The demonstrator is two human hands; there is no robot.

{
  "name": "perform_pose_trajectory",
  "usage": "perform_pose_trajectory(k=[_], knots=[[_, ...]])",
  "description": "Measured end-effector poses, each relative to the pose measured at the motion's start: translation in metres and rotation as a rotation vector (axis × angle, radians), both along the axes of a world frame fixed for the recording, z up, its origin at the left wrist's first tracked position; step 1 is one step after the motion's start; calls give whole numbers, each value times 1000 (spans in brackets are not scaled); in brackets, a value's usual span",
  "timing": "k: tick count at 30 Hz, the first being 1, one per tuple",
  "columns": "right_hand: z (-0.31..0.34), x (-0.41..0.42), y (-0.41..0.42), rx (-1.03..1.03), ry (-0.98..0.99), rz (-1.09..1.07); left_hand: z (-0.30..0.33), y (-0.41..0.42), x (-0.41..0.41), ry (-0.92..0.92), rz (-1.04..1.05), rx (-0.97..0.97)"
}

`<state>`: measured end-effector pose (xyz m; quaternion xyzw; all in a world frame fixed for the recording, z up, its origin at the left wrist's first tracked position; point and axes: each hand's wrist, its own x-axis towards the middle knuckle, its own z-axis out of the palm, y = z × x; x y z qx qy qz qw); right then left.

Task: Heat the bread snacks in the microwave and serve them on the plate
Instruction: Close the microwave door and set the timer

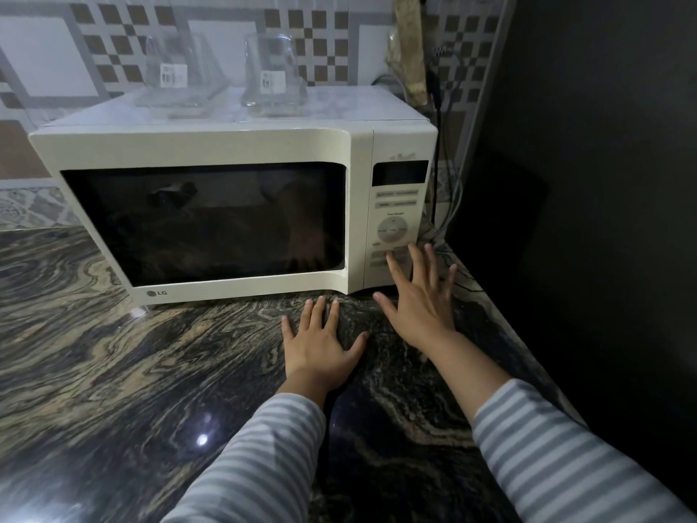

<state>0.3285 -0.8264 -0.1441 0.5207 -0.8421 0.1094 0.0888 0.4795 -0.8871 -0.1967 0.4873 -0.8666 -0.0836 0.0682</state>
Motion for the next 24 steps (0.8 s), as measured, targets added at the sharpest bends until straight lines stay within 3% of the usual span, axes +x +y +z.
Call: perform_pose_trajectory(k=[4,24], knots=[[14,4,1,-85,-12,-17,0,0,0,-4,1,2],[25,7,-7,-52,78,-52,0,0,-1,-7,9,0]])
